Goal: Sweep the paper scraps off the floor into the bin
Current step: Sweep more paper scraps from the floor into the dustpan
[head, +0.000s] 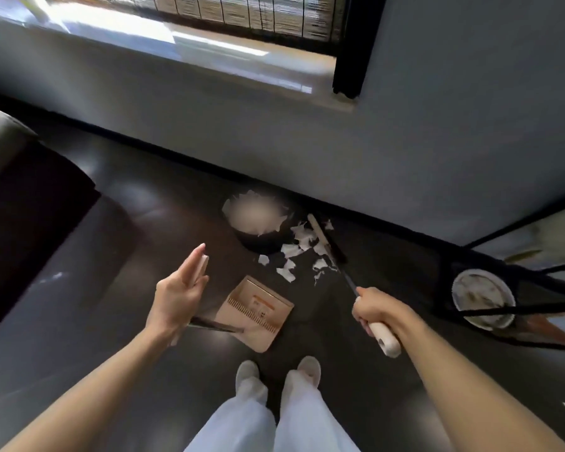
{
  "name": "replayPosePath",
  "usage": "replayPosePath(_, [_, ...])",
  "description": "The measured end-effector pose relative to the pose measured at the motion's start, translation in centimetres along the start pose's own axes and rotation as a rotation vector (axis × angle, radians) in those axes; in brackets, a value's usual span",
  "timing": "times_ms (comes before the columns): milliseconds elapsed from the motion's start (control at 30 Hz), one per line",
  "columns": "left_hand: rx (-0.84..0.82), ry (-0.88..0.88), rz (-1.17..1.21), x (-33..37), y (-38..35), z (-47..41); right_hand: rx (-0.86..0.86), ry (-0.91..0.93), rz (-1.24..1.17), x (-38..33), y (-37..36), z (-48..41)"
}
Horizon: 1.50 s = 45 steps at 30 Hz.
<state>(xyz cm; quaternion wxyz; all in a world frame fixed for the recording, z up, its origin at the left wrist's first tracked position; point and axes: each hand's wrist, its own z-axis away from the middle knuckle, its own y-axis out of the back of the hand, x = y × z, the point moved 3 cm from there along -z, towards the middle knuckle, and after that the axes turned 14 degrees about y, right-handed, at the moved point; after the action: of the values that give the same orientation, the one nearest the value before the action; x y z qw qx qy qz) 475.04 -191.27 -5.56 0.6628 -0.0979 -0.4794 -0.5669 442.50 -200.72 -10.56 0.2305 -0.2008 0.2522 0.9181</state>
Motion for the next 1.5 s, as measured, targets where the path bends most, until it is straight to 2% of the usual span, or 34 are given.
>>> replayPosePath(133, [-0.016,-0.016,-0.004,0.6,-0.5,-0.3,0.017,-0.108,-0.359,0.5,1.2,1.9])
replayPosePath(267, [-0.015,-0.039,0.004,1.0,-0.6,-0.6,0.036,-0.104,-0.442,-0.6,5.0,4.1])
replayPosePath(433, [-0.002,-0.061,-0.032,0.9,0.1,-0.8,0.04,-0.04,-0.191,-3.6,7.2,3.0])
replayPosePath(633, [0.034,-0.088,-0.038,0.8,0.1,0.3,0.028,0.061,0.396,-6.7,8.2,-3.2])
replayPosePath(767, [0.039,-0.099,-0.034,0.1,0.9,0.0,-0.057,0.075,0.477,-7.2,5.2,-4.6])
replayPosePath(967, [0.006,-0.091,-0.003,-1.7,2.6,-0.7,-0.174,-0.01,0.522,-7.4,0.3,-2.5])
replayPosePath(1067, [-0.034,-0.115,-0.006,-2.5,3.7,-0.7,-0.183,-0.028,0.454,-7.1,-2.4,-0.5])
replayPosePath(1233, [-0.112,-0.175,-0.031,-4.0,7.5,-0.6,-0.142,-0.135,0.063,-7.0,-10.0,2.9])
replayPosePath(1400, [-0.218,-0.168,-0.057,-7.6,12.5,-1.0,-0.071,-0.167,-0.17,-10.0,-18.9,6.3])
replayPosePath(1500, [-0.225,-0.193,-0.102,-9.0,14.9,-0.6,-0.027,-0.232,-0.424,-11.9,-23.3,7.9])
